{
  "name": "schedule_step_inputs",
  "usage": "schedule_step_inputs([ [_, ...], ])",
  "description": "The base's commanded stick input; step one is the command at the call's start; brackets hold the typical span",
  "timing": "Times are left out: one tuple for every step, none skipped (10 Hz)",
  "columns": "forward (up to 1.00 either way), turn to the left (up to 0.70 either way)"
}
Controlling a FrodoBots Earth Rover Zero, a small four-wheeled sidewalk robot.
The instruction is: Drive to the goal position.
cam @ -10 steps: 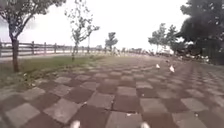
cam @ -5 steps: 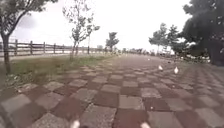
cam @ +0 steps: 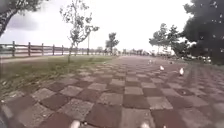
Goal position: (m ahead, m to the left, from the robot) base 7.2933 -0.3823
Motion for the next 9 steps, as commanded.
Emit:
schedule_step_inputs([
  [0.70,0.00],
  [0.70,0.00],
  [0.70,0.00],
  [0.70,0.00],
  [0.70,0.00],
  [0.70,0.00],
  [0.70,0.00],
  [0.70,0.00],
  [0.70,0.00],
])
